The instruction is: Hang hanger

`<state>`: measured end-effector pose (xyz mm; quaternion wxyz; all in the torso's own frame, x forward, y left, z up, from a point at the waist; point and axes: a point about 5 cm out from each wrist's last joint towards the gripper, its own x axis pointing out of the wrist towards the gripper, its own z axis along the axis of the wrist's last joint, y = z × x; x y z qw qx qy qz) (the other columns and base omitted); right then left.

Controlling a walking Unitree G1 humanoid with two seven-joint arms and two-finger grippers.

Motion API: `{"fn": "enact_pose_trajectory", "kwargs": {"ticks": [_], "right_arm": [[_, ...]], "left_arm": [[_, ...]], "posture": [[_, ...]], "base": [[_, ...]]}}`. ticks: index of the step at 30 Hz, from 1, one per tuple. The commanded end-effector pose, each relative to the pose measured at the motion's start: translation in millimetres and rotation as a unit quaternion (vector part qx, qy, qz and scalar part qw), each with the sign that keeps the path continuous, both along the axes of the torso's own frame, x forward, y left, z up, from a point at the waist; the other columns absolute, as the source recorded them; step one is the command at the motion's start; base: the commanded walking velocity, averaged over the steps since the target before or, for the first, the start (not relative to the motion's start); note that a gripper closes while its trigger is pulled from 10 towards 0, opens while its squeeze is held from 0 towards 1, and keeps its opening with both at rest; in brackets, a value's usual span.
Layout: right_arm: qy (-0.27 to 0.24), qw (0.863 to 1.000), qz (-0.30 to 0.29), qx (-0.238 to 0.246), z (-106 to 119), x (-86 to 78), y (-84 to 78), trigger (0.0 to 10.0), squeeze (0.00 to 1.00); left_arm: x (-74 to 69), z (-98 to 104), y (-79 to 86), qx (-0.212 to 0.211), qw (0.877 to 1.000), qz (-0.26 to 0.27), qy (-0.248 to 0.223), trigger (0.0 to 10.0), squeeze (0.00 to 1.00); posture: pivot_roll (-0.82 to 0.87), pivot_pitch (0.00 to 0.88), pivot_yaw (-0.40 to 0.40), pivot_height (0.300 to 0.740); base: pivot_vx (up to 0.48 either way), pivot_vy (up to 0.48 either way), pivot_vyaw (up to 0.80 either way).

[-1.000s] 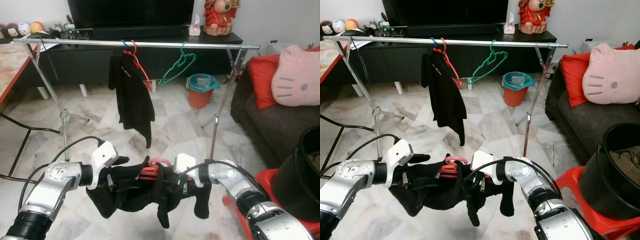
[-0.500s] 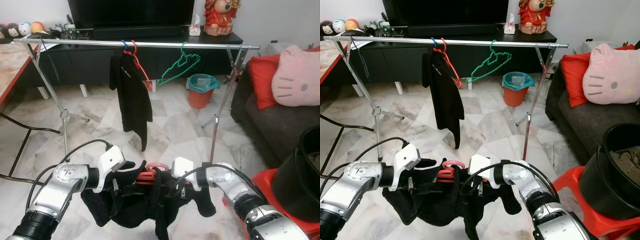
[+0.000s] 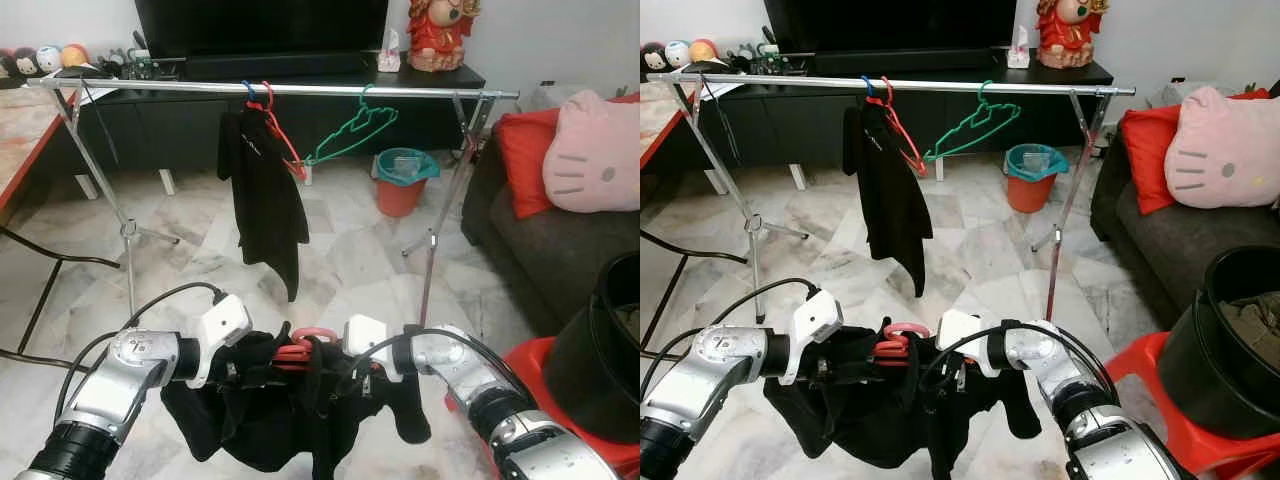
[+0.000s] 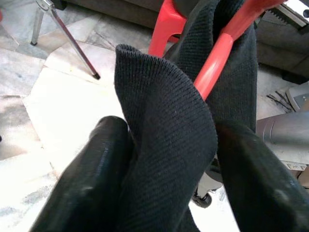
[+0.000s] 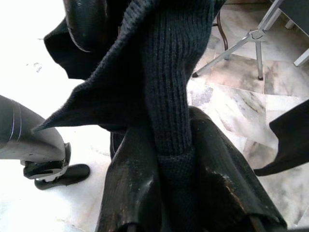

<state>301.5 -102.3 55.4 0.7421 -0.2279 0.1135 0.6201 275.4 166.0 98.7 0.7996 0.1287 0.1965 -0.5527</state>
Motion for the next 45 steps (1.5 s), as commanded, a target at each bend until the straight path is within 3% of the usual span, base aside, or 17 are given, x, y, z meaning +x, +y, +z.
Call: {"fn": "enact_pose_trajectory", "kwargs": {"ticks": [1, 14, 32, 33, 34, 36, 37, 38, 39, 45], "right_arm": [[-0.031, 0.999, 0.004, 0.017, 12, 5.7, 6.0, 0.0, 0.0], [-0.034, 0.999, 0.005, 0.021, 10, 3.7, 9.1, 0.0, 0.0], [-0.048, 0.999, -0.007, 0.015, 13, 7.9, 10.2, 0.0, 0.0], [-0.05, 0.999, -0.01, 0.013, 13, 8.5, 10.3, 3.3, 0.0], [-0.049, 0.999, -0.011, 0.007, 12, 8.8, 10.4, 9.8, 0.0], [-0.049, 0.999, -0.008, 0.003, 11, 8.7, 10.5, 9.8, 0.0], [-0.049, 0.999, -0.008, 0.002, 11, 8.6, 10.4, 10.0, 0.31], [-0.048, 0.999, -0.009, 0.004, 11, 8.8, 10.2, 10.0, 0.87], [-0.042, 0.999, -0.009, 0.007, 12, 9.0, 10.2, 10.0, 1.0], [-0.04, 0.999, -0.006, 0.003, 12, 9.0, 9.1, 10.0, 1.0]], "left_arm": [[1.6, 0, -3.4, 0.003, 1.0, -0.008, 0.004, 0.0, 0.0], [3.1, -3, -5.6, -0.013, 1.0, 0.012, 0.003, 0.0, 0.0], [1.9, -5, -11.4, -0.006, 1.0, -0.014, 0.011, 0.0, 0.0], [1.8, -5, -11.5, -0.007, 1.0, -0.014, 0.012, 0.0, 0.0], [1.5, -6, -12.2, -0.009, 1.0, -0.013, 0.013, 0.0, 0.0], [1.3, -7, -12.7, -0.009, 1.0, -0.012, 0.014, 0.0, 0.0], [0.4, -7, -13.5, -0.012, 1.0, -0.011, 0.017, 0.0, 0.0], [0.1, -8, -13.9, -0.012, 1.0, -0.011, 0.017, 0.0, 0.0], [0.0, -8, -14.2, -0.013, 1.0, -0.01, 0.017, 0.0, 0.0], [1.3, -9, -11.7, -0.012, 1.0, 0.001, 0.014, 0.0, 0.0]], "posture": [[0.06, 0.0, -0.018, 0.74], [0.05, 0.0, -0.004, 0.74], [0.05, 0.0, 0.004, 0.74], [0.05, 0.0, 0.004, 0.74], [0.05, 0.0, 0.004, 0.74], [0.05, 0.0, 0.004, 0.74], [0.05, 0.0, -0.003, 0.74], [0.05, 0.0, -0.007, 0.74], [0.05, 0.0, -0.008, 0.74], [0.06, 0.0, -0.019, 0.74]], "base": [[0.0, 0.0, 0.0], [0.0, 0.0, 0.0], [0.0, 0.0, 0.0], [0.0, 0.0, 0.0], [0.0, 0.0, 0.0], [0.0, 0.0, 0.0], [0.0, 0.0, 0.0], [0.0, 0.0, 0.0], [0.0, 0.0, 0.0], [0.0, 0.0, 0.0]]}}
